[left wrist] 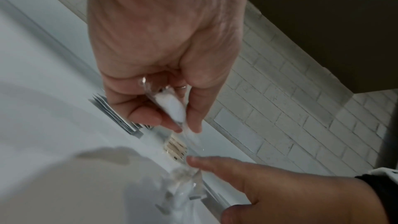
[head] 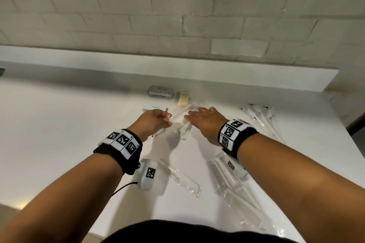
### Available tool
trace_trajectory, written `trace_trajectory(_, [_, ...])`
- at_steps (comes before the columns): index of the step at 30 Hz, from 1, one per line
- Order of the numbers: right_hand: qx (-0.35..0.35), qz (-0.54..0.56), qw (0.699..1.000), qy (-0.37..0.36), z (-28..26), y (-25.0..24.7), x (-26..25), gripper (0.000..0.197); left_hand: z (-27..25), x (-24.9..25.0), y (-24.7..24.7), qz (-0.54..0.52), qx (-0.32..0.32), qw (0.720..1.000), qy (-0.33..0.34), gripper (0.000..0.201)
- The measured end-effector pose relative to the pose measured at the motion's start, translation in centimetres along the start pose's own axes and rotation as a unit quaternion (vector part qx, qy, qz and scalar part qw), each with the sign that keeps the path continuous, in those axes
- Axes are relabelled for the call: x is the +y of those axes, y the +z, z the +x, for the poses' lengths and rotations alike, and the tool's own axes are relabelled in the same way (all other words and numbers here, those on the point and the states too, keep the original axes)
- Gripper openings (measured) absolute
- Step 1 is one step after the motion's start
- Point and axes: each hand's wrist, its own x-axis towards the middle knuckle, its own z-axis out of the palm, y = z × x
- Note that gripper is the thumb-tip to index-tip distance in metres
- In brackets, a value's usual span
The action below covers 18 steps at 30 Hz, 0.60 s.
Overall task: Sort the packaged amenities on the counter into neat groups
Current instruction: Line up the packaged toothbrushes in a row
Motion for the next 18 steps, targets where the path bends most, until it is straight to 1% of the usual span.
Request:
trace_trajectory(1, [0.003,-0.013,1.0,-0.005,0.1,0.0,-0.2,0.079,-0.1,-0.1,-0.2,0.001,0.001,1.0,0.0,0.021])
trace_trajectory(4, [0.063,-0.06,0.996,0.0,-0.8,-0.4,-0.1,0.045,-0.7,-0.5,-0.5,0.015,-0.013,1.0,0.0,0.02])
trace_trajectory(6, [0.074,-0.069,0.995,0.009,-1.8,-0.4,0.5,0.035,-0.9,-0.8,-0.6,0.054,-0.03,0.998,-0.005,0.021])
trace_trajectory(7, [0.069,-0.053,0.996,0.018,-2.2,-0.4,1.0,0.03,-0.9,-0.9,-0.5,0.082,-0.037,0.996,-0.011,0.022])
trace_trajectory(8, [0.068,-0.015,0.997,0.035,-2.8,-0.5,1.7,0.025,-0.9,-0.9,-0.5,0.123,-0.043,0.991,-0.018,0.024])
trace_trajectory(9, [0.068,0.047,0.995,0.061,-3.4,-0.7,2.6,0.02,-0.7,-0.7,-0.5,0.184,-0.049,0.981,-0.023,0.027])
trace_trajectory(10, [0.079,0.121,0.985,0.089,-4.0,-1.0,3.5,0.017,-0.6,-0.4,-0.5,0.256,-0.053,0.965,-0.023,0.031])
trace_trajectory(11, [0.1,0.192,0.97,0.114,-4.6,-1.3,4.5,0.014,-0.5,0.0,-0.5,0.318,-0.06,0.946,-0.018,0.035])
trace_trajectory(13, [0.155,0.31,0.925,0.154,-5.8,-1.9,6.1,0.01,-0.2,1.2,0.1,0.387,-0.102,0.916,0.013,0.039])
trace_trajectory(15, [0.175,0.36,0.899,0.179,-6.7,-2.5,6.6,0.012,0.0,3.0,1.1,0.435,-0.158,0.885,0.058,0.038])
trace_trajectory(17, [0.188,0.379,0.886,0.19,-6.9,-2.9,6.3,0.01,0.5,5.0,2.6,0.501,-0.197,0.836,0.1,0.036])
trace_trajectory(18, [0.197,0.383,0.881,0.195,-6.8,-3.0,6.1,0.009,0.8,5.9,3.4,0.531,-0.202,0.814,0.123,0.035])
